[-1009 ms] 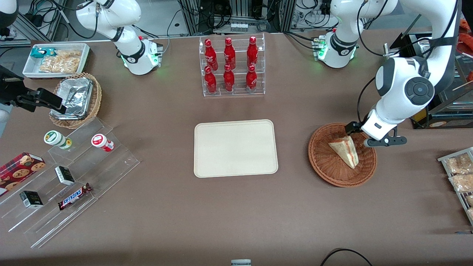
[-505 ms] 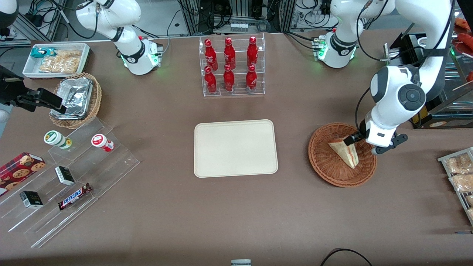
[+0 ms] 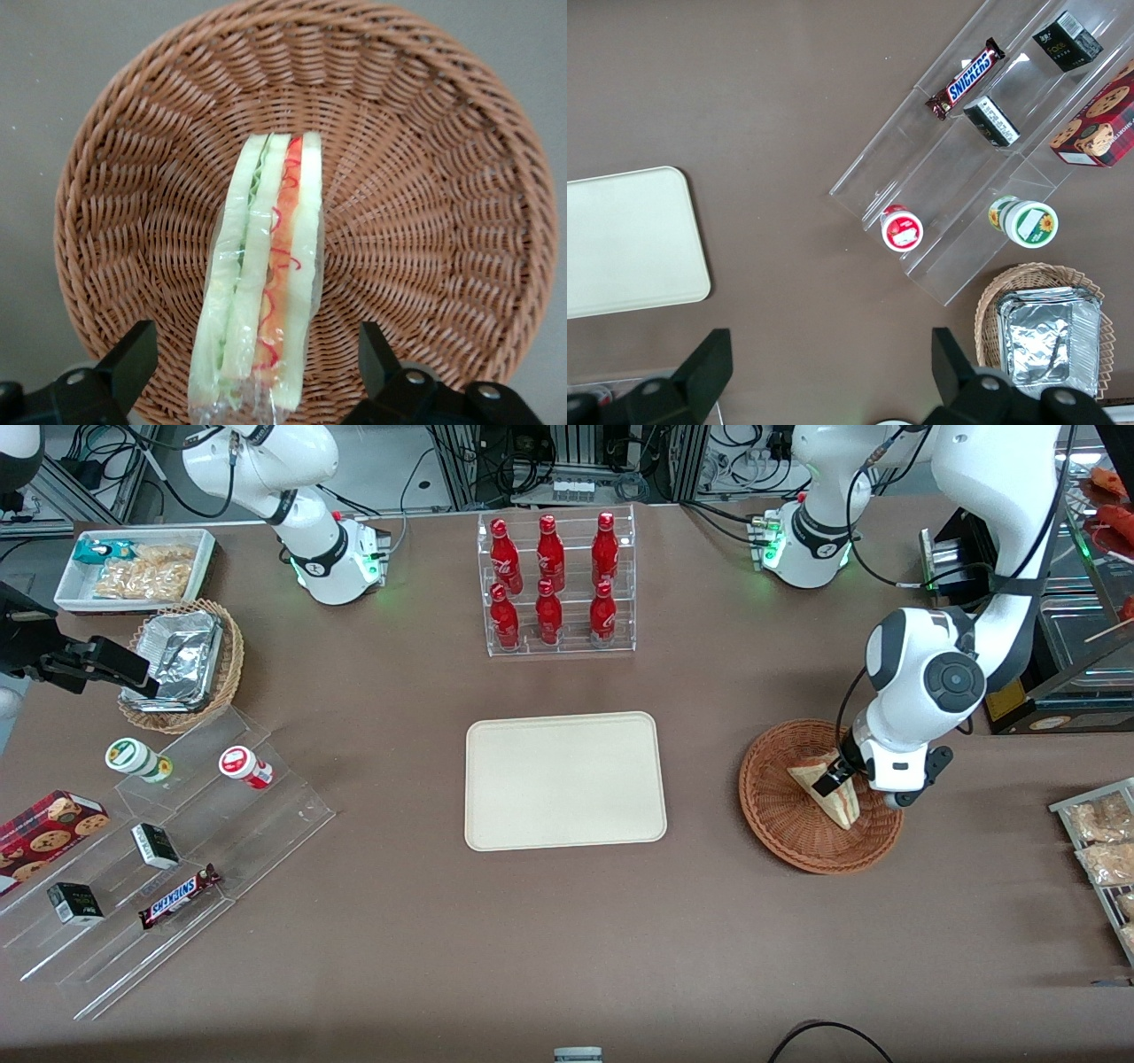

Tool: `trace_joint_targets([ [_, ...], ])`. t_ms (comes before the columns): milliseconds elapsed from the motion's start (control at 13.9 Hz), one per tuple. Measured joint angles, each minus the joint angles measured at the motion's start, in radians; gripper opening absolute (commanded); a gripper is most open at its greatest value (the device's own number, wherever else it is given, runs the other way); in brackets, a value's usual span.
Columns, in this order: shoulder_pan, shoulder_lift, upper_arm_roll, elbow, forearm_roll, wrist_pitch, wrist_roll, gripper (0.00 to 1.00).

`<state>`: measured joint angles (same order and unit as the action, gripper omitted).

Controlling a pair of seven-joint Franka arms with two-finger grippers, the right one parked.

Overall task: Place sandwich from basket to tray
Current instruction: 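Lower the left gripper and close it on the wrapped sandwich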

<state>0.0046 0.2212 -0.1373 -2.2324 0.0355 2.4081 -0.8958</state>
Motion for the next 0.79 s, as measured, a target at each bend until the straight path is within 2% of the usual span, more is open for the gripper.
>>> trace_joint_targets([
  [144, 0.0, 0.022, 0.0, 0.0, 0.0, 0.003, 0.0, 0.97],
  [216, 0.0, 0.03, 0.0, 0.0, 0.0, 0.004, 0.0, 0.74],
  [288, 0.001, 0.036, 0.0, 0.0, 0.0, 0.004, 0.0, 0.36],
  [360, 0.001, 0.04, 0.0, 0.0, 0.0, 0.004, 0.0, 0.14],
  [432, 0.001, 0.041, 0.0, 0.0, 0.0, 0.004, 0.0, 0.08],
  [505, 0.001, 0.042, 0.001, 0.0, 0.0, 0.004, 0.0, 0.06],
  [649, 0.001, 0.042, 0.001, 0.009, 0.0, -0.009, 0.004, 0.06],
  [793, 0.001, 0.041, 0.0, 0.053, 0.0, -0.091, 0.016, 0.06],
])
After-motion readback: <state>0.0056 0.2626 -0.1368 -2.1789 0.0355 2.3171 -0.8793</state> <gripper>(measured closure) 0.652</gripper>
